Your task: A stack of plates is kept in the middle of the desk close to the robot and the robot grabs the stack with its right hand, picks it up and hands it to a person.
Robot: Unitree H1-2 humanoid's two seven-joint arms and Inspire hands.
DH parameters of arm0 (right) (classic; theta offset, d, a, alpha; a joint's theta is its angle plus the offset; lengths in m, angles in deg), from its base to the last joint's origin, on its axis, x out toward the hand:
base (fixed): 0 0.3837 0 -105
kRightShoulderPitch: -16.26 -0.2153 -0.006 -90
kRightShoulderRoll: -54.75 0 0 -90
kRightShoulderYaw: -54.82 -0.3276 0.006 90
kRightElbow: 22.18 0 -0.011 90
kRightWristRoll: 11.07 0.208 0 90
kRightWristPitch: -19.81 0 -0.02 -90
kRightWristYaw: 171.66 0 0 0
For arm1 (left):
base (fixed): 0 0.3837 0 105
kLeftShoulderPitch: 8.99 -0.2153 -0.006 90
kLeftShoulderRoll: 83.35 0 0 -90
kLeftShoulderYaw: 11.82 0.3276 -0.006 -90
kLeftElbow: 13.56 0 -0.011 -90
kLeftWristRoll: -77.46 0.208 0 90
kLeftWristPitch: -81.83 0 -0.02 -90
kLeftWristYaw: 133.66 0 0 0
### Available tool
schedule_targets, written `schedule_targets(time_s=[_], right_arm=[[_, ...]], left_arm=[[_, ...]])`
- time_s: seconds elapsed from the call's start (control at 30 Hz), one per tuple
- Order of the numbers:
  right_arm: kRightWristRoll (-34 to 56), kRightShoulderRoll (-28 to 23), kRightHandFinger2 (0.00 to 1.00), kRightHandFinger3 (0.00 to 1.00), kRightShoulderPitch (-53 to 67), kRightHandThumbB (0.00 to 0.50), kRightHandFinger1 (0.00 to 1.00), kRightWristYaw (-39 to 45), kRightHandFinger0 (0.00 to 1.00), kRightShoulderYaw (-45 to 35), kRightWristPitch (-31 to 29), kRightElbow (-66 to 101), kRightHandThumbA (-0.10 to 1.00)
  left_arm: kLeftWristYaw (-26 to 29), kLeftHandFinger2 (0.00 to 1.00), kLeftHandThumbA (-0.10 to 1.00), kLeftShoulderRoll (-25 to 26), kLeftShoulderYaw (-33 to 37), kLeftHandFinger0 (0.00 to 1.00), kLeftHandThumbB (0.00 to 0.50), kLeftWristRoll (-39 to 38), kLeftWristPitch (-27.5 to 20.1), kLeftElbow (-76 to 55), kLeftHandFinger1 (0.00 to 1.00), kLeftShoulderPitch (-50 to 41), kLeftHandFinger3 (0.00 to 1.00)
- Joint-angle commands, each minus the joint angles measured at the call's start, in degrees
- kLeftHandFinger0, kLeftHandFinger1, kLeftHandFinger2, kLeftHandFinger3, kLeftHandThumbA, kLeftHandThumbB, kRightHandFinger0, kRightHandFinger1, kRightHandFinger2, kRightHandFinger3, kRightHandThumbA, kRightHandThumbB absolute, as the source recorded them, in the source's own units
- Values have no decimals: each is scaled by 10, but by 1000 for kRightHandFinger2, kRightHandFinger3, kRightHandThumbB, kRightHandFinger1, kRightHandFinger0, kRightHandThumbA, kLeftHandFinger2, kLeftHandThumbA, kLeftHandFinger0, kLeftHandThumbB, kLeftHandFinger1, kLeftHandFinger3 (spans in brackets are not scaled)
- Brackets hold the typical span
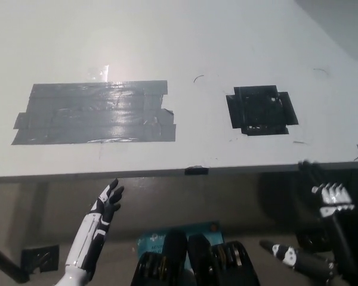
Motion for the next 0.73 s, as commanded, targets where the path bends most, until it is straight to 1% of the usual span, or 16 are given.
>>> schedule_targets(time_s=[0.0, 0.07, 0.1, 0.13, 0.17, 0.2, 0.27, 0.3, 0.4, 0.43, 0.47, 0.53, 0.6, 0.63, 0.7], right_arm=[[141, 39, 1000, 1000, 16, 334, 1000, -14, 1000, 5, -83, -99, 1000], [139, 40, 1000, 1000, 9, 346, 1000, -6, 1000, 5, -84, -127, 1000], [141, 41, 1000, 1000, 7, 358, 1000, 0, 1000, 5, -80, -138, 1000], [144, 41, 1000, 1000, 3, 345, 1000, 6, 1000, 4, -80, -154, 1000], [146, 41, 1000, 1000, 0, 343, 1000, 6, 1000, 3, -86, -163, 1000], [152, 40, 1000, 1000, -3, 350, 1000, 10, 1000, 4, -89, -171, 1000], [165, 39, 1000, 1000, -4, 364, 1000, 21, 1000, 6, -87, -176, 1000], [174, 40, 1000, 1000, -3, 368, 1000, 32, 1000, 9, -81, -175, 1000], [180, 40, 1000, 1000, -5, 367, 1000, 38, 1000, 15, -84, -181, 1000], [182, 40, 1000, 1000, -3, 367, 1000, 40, 1000, 16, -88, -183, 1000], [185, 39, 1000, 1000, -1, 368, 1000, 40, 1000, 17, -90, -184, 1000], [190, 40, 1000, 1000, 5, 377, 1000, 41, 1000, 18, -91, -184, 1000], [197, 40, 1000, 1000, 8, 385, 1000, 45, 1000, 17, -84, -181, 1000], [200, 40, 1000, 1000, 8, 382, 1000, 46, 1000, 16, -82, -181, 1000], [203, 40, 1000, 1000, 7, 383, 1000, 48, 1000, 16, -82, -181, 1000]], left_arm=[[24, 1000, 1000, -7, -12, 1000, 4, 7, -48, -6, 1000, -24, 1000], [28, 1000, 1000, -11, -14, 1000, 12, 8, -49, -6, 1000, -27, 1000], [30, 1000, 1000, -13, -14, 1000, 35, 8, -50, -6, 1000, -31, 1000], [32, 1000, 1000, -15, -16, 1000, 57, 8, -51, -6, 1000, -35, 1000], [33, 1000, 1000, -17, -18, 1000, 60, 8, -52, -6, 1000, -35, 1000], [35, 1000, 1000, -19, -20, 1000, 81, 8, -51, -6, 1000, -35, 1000], [37, 1000, 1000, -22, -20, 1000, 82, 12, -53, -6, 1000, -36, 1000], [39, 1000, 1000, -24, -21, 1000, 66, 15, -58, -4, 1000, -38, 1000], [41, 1000, 1000, -27, -27, 1000, 58, 9, -74, 4, 1000, -37, 1000], [42, 1000, 1000, -27, -28, 1000, 65, 10, -77, 5, 1000, -39, 1000], [43, 1000, 1000, -28, -29, 1000, 86, 12, -79, 6, 1000, -42, 1000], [49, 1000, 1000, -32, -33, 1000, 101, 18, -83, 8, 1000, -47, 1000], [53, 1000, 1000, -38, -36, 1000, 96, 17, -84, 9, 1000, -49, 1000], [55, 1000, 1000, -40, -37, 1000, 84, 17, -82, 9, 1000, -49, 1000], [56, 1000, 1000, -42, -39, 1000, 79, 18, -81, 9, 1000, -49, 1000]])
